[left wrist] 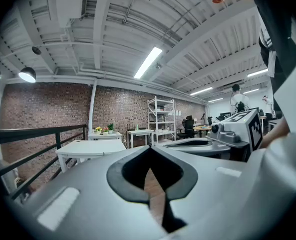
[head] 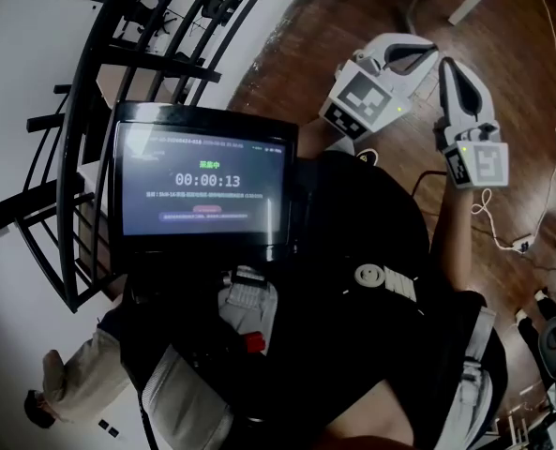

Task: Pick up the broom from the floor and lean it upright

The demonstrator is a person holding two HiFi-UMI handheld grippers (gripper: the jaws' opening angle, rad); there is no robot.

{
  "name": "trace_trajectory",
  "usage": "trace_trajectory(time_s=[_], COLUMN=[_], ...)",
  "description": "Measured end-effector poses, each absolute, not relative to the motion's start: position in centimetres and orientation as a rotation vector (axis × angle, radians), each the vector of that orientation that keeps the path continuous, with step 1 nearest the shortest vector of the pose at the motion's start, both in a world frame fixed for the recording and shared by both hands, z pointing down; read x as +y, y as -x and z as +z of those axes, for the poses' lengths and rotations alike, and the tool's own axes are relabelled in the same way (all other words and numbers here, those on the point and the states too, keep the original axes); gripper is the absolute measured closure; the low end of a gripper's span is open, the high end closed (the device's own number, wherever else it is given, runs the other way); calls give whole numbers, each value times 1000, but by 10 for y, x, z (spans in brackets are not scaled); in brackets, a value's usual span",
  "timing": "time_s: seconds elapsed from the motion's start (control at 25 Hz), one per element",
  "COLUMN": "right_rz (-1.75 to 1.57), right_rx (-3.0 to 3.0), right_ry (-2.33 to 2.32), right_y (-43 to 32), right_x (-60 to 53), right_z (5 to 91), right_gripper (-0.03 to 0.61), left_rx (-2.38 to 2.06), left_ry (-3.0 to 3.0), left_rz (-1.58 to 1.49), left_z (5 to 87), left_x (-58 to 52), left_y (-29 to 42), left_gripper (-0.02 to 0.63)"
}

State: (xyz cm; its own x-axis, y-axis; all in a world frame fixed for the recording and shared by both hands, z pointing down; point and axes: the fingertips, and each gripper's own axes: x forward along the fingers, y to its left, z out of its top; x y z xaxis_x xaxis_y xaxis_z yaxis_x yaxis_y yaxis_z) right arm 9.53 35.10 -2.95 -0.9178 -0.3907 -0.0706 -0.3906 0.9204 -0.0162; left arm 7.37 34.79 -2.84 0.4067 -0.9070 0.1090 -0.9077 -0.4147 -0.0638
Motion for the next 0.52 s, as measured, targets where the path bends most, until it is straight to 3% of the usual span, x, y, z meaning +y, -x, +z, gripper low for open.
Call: trace_trajectory(time_s=[0.52], right_rz=[-26], right_rx=[3002], right_ry=[587], right_y=[-97], right_x=[347], right_z=[-20], right_gripper=[577], left_rx=[-1687], left_ry=[-2634], left_rz=[174], left_z=[-30], left_x=[347], left_y=[-77], left_gripper=[597])
